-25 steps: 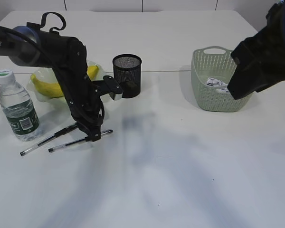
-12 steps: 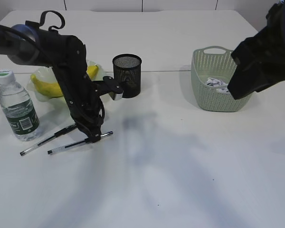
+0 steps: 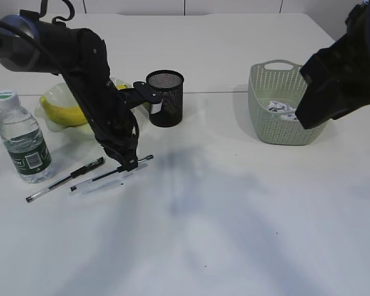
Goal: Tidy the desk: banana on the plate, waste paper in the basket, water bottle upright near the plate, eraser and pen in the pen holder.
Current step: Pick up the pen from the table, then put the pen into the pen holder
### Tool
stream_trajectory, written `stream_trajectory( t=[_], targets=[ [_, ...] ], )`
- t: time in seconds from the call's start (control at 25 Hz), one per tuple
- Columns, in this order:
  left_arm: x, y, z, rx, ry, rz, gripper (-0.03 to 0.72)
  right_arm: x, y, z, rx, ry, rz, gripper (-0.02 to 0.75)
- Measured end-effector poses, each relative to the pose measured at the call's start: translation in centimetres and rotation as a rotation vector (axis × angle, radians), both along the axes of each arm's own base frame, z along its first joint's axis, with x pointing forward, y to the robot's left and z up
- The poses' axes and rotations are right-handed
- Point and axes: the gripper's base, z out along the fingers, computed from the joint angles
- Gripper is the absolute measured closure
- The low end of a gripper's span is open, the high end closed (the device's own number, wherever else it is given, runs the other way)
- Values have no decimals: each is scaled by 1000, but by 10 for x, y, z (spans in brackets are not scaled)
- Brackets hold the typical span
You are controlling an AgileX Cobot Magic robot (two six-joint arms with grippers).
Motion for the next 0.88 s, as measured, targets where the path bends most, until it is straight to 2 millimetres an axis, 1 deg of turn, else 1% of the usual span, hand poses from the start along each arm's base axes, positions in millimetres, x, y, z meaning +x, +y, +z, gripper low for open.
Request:
stream_trajectory(
  t=[0.04,0.16,0.36,0.44,0.52,0.68,0.88],
  targets=[
    [0,-1,2,-11,1,5,647,0,0,0,0,0,0,416],
    [3,-5,16,-54,-26,18,648,0,0,0,0,0,0,416],
    [15,-13,53,-142,-123,33,648,0,0,0,0,0,1,416],
    [20,-17,64,-180,-168,45,648,0,0,0,0,0,1,416],
    [26,-20,72,-229,-222,68,648,0,0,0,0,0,1,416],
    [36,-28,81,-349,-317,147,648,0,0,0,-1,0,2,416],
    [52,-29,93,-441,-499,238,648,0,0,0,-1,-1,3,416]
  ],
)
